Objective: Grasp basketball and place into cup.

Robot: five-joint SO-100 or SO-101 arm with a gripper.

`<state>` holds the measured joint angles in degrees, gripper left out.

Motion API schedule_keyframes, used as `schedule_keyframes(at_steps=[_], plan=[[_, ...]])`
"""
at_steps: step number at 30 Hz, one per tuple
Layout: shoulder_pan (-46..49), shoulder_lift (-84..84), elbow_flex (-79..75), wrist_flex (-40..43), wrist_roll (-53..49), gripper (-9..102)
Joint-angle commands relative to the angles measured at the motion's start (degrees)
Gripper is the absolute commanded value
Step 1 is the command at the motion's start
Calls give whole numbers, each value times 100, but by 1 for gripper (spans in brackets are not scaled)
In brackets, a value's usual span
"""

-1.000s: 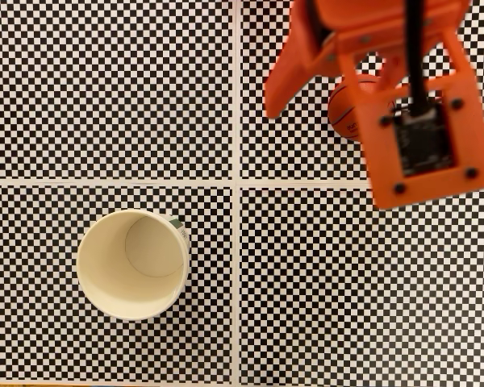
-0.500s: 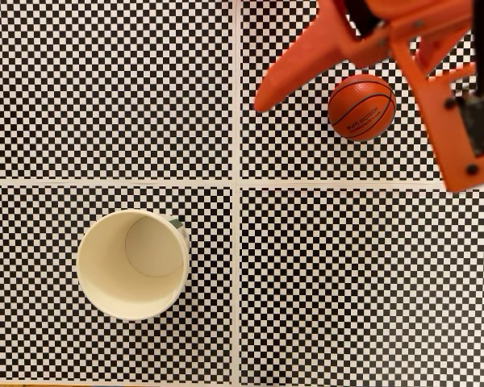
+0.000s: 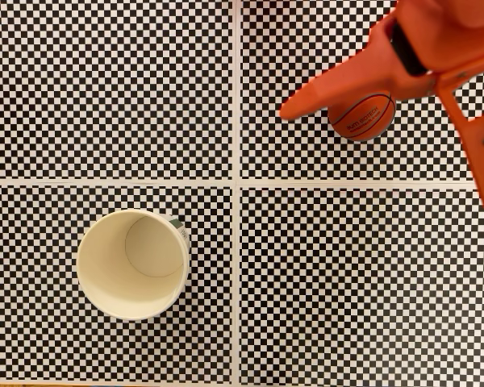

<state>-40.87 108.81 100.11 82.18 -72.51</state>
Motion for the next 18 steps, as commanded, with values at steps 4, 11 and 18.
schedule_keyframes(at_steps=[4, 11, 18], plan=[[-211, 44, 316, -158, 422, 95], [-343, -9, 984, -976, 615, 94], [-387, 18, 1406, -1494, 782, 94]])
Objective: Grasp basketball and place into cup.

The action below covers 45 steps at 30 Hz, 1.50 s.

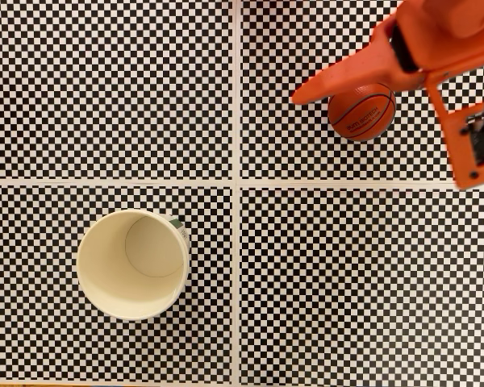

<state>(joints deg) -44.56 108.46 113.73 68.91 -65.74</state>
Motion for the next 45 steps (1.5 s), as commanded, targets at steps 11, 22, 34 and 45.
schedule_keyframes(at_steps=[11, 22, 34, 45], plan=[[-62, 316, 369, -132, 272, 90], [-35, 422, 606, -334, 272, 88], [114, 193, 606, -510, 167, 88], [255, -290, 642, -949, 97, 88]])
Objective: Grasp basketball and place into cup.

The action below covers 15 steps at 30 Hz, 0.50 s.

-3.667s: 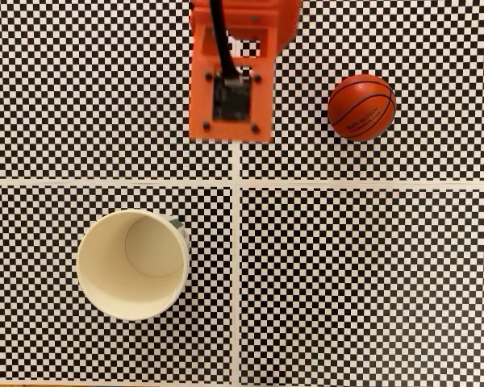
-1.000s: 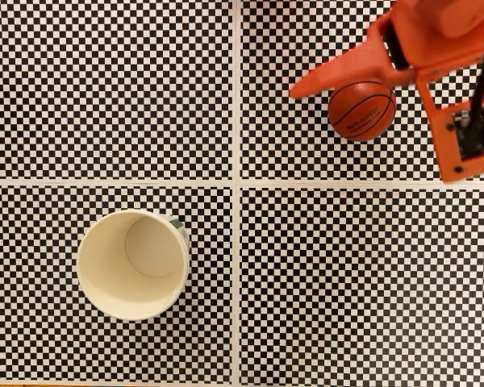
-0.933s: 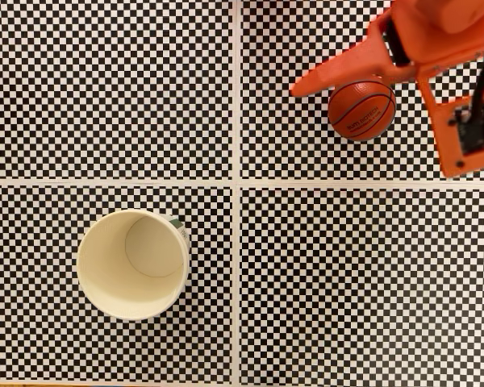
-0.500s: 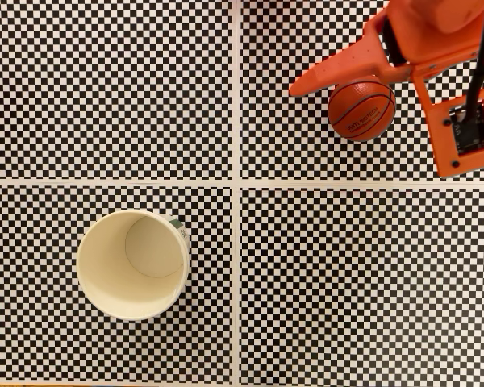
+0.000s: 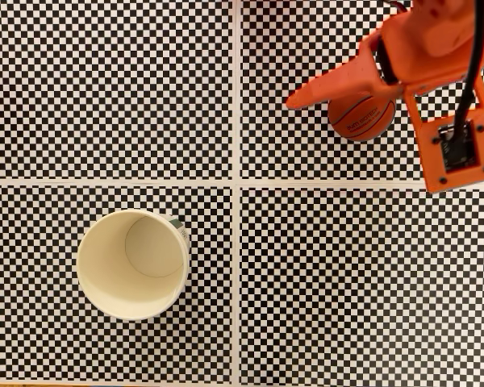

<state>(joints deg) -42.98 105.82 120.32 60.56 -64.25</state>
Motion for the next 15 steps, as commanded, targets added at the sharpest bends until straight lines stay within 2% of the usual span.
schedule_keyframes(at_steps=[1, 15], plan=[[114, -35, -9, -123, -53, 88], [255, -141, 325, -527, -158, 88]])
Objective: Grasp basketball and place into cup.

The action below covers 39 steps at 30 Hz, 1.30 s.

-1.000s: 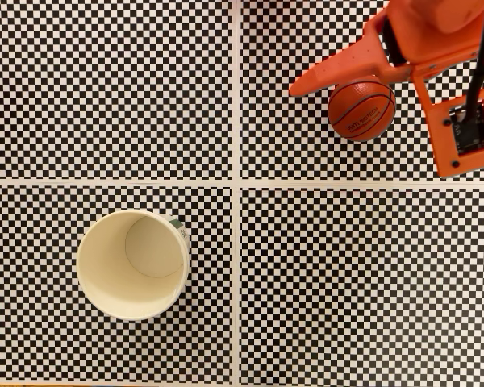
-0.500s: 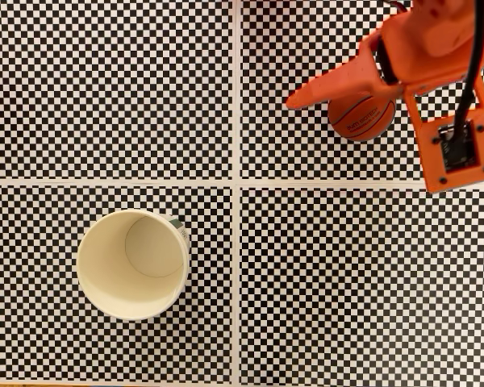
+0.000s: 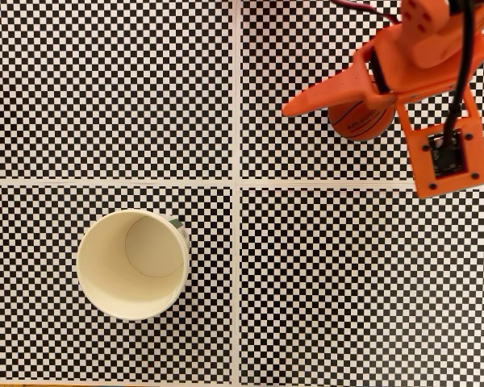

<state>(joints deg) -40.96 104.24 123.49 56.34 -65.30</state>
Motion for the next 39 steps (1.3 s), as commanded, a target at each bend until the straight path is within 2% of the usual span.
schedule_keyframes(at_steps=[1, 9, 15, 24, 31, 39], plan=[[62, 18, 35, -114, -53, 87], [97, 18, 88, -167, 9, 80], [97, 0, 97, -176, 114, 70], [141, 0, 167, -220, 176, 70], [202, 0, 185, -220, 167, 60], [202, -44, 299, -343, 255, 55]])
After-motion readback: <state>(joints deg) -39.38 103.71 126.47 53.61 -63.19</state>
